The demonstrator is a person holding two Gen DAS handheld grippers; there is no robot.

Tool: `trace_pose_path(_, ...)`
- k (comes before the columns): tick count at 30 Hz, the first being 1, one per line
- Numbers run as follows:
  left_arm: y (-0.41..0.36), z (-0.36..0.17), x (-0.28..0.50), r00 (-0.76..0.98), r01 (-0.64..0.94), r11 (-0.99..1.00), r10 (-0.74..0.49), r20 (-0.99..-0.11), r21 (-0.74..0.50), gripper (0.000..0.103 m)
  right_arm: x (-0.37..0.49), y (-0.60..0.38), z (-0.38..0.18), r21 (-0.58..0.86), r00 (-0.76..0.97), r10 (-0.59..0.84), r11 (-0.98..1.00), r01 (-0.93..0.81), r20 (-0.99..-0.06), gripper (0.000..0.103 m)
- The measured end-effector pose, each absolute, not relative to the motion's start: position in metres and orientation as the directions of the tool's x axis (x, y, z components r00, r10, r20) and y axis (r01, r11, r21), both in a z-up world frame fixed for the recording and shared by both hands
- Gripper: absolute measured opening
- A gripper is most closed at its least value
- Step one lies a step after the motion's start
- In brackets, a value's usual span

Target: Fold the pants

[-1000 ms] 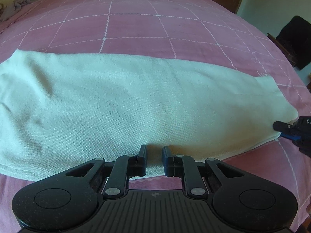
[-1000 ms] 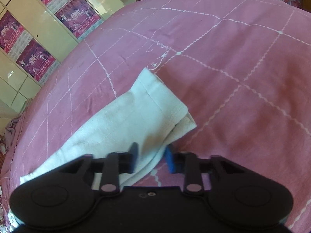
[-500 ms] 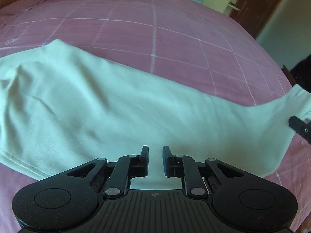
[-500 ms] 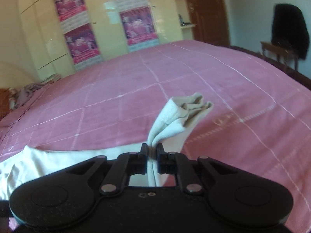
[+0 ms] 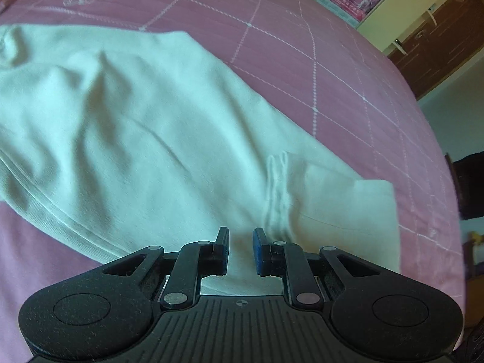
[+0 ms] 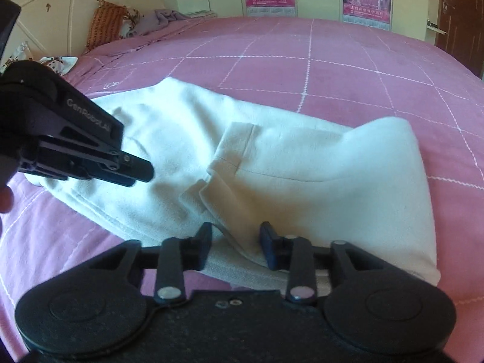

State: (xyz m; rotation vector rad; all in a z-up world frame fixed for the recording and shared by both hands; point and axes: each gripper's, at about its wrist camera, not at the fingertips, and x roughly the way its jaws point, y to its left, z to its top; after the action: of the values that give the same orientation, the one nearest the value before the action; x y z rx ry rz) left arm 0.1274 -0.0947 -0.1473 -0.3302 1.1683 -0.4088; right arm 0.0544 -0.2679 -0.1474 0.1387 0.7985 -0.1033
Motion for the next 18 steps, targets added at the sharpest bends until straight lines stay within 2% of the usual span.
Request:
trace_pose_path(1,-0.098,-0.150,0.128,0.301,0.117,0.862,-0.504,-0.809,-0.493,0.016,0.050,-0.270,-0.140,0.104,0.704,-0.021,0.985,0.135,-0.710,0.058)
trace_pose_path(3,-0.103,-0.152,0.127,0.269,0.095,0.837,-0.543,-0.796,-0.539,0.030,0.034,-0.275,-0.124,0.099,0.744,-0.037,0.985,0.139,-0.667,0.058)
trace_pose_path(5,-0.108,-0.152,0.121,0.284,0.077,0.840,-0.535,-0.795,-0.538,0.084,0.018,-0.286,-0.112,0.094,0.767,-0.070,0.981,0.168,-0.638,0.058)
trace_pose_path(6,-0.108,-0.151,0.118,0.307,0.071,0.837,-0.536,-0.786,-0.543,0.089,0.012,-0.293,-0.108,0.105,0.774,-0.076,0.978,0.182,-0.629,0.058)
trace_pose_path(7,-0.110,-0.149,0.114,0.327,0.077,0.824,-0.553,-0.766,-0.562,0.090,0.005,-0.303,-0.107,0.118,0.780,-0.083,0.973,0.198,-0.621,0.058)
trace_pose_path(13,-0.129,-0.166,0.115,0.284,0.056,0.790,-0.599,-0.748,-0.611,0.087,-0.024,-0.336,-0.112,0.129,0.778,-0.161,0.946,0.296,-0.608,0.058)
trace_pose_path(14,-0.132,-0.171,0.115,0.281,0.043,0.791,-0.596,-0.752,-0.610,0.073,-0.026,-0.341,-0.114,0.133,0.777,-0.174,0.940,0.314,-0.605,0.057)
trace_pose_path(15,-0.135,-0.176,0.115,0.277,0.036,0.792,-0.594,-0.755,-0.610,0.064,-0.028,-0.345,-0.115,0.139,0.778,-0.188,0.933,0.332,-0.600,0.057)
trace_pose_path(17,-0.140,-0.182,0.113,0.282,0.029,0.795,-0.588,-0.758,-0.606,0.016,-0.034,-0.355,-0.117,0.156,0.778,-0.221,0.913,0.377,-0.588,0.053)
trace_pose_path(18,-0.140,-0.183,0.113,0.287,0.020,0.795,-0.586,-0.758,-0.607,0.016,-0.037,-0.362,-0.118,0.167,0.774,-0.238,0.900,0.403,-0.587,0.051)
